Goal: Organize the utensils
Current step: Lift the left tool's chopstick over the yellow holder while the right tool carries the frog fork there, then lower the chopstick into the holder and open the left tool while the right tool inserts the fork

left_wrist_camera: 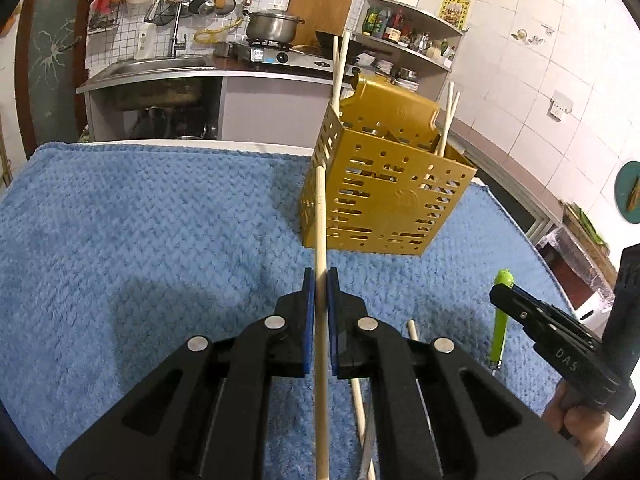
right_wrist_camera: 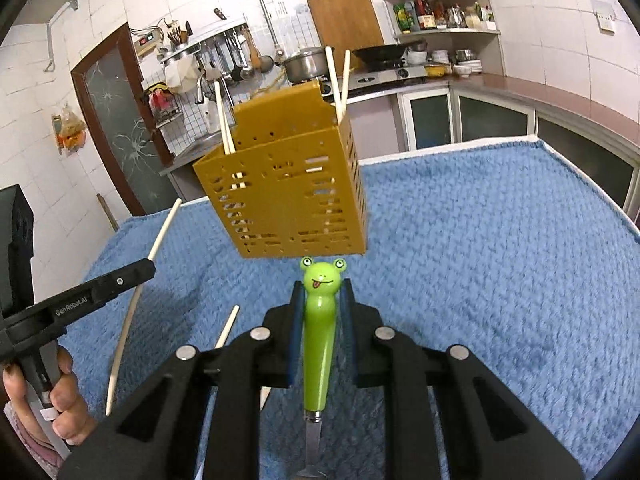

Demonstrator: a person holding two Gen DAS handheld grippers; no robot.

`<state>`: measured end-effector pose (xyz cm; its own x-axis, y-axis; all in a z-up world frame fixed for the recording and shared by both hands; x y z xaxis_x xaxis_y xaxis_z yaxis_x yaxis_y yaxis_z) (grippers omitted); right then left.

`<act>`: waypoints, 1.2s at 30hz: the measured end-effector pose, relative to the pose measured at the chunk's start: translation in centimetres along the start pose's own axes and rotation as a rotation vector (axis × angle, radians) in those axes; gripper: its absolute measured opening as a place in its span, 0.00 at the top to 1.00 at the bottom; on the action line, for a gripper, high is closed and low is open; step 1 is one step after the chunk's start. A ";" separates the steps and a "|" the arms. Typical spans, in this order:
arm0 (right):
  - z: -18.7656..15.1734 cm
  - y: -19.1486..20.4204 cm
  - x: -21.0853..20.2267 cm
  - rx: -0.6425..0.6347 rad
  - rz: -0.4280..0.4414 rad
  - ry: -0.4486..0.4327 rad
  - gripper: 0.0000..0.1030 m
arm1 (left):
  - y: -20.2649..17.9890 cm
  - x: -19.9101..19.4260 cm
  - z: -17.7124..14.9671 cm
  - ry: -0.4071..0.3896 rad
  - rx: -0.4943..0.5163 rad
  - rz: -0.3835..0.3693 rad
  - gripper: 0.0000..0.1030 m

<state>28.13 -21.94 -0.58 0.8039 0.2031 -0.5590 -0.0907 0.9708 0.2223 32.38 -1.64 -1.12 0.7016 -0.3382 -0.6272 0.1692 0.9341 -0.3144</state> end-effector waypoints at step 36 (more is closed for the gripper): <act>17.5 -0.8 -7.0 -0.099 -0.051 -0.291 0.83 | -9.3 -6.9 13.7 -0.465 0.178 -0.155 0.96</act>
<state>32.92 -26.42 17.14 0.9421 0.1227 -0.3121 -0.0913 0.9894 0.1133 35.42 -6.46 15.88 0.8855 -0.4252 -0.1871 0.3822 0.8958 -0.2269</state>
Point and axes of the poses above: each gripper's, at about its wrist camera, not at the fingertips, and x roughly the way its jaws point, y to its left, z to its top, the point moved 6 cm from there along x, roughly the way its jaws point, and after that the axes turned 5 degrees about -x, right-handed, at the moved point
